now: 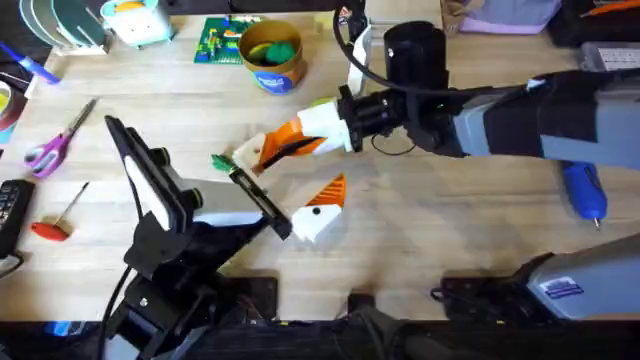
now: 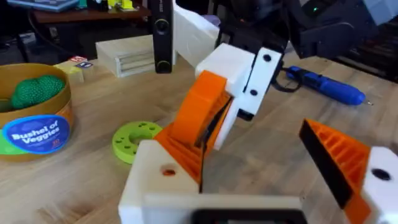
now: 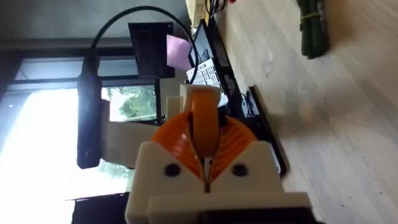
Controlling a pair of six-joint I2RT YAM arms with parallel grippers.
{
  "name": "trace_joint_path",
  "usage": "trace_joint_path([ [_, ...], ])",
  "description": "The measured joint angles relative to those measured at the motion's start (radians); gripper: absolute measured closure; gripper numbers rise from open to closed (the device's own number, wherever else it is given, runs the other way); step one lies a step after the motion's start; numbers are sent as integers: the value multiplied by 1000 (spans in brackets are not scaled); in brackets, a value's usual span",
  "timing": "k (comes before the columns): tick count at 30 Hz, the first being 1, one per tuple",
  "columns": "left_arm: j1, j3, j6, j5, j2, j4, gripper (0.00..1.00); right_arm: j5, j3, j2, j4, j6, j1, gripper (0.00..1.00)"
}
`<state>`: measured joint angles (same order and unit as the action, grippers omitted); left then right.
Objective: Pick up the gripper from the table and insert it into the empty holder that is missing its gripper. Then pick up a screw, insert it into the mounting hole, and use the screwdriver to tighten it. Finally, clean up the table by picking up the vegetable and placing it into the bucket.
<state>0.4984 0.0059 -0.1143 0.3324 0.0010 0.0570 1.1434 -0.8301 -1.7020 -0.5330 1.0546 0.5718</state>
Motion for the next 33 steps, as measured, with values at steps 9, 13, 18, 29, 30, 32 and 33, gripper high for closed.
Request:
trace_joint_path([
  [9,-4,0,-7,-15,0,2,8,-13,-19,-25,-11,0,22,993],
  [13,-6,0,-7,-31,0,3,8,-7,-48,-52,-12,0,26,993],
  [18,-11,0,-7,-46,0,3,8,16,-85,-87,-9,-16,27,993],
  [29,-13,0,-7,-72,0,5,8,87,-157,-162,-6,-102,27,993],
  [30,-13,0,-6,-72,0,5,8,92,-160,-164,-6,-105,27,993],
  [32,-13,0,-6,-74,0,5,8,96,-164,-166,-5,-109,27,993],
  [33,-13,0,-5,-75,0,5,8,97,-165,-166,-4,-110,27,993],
])
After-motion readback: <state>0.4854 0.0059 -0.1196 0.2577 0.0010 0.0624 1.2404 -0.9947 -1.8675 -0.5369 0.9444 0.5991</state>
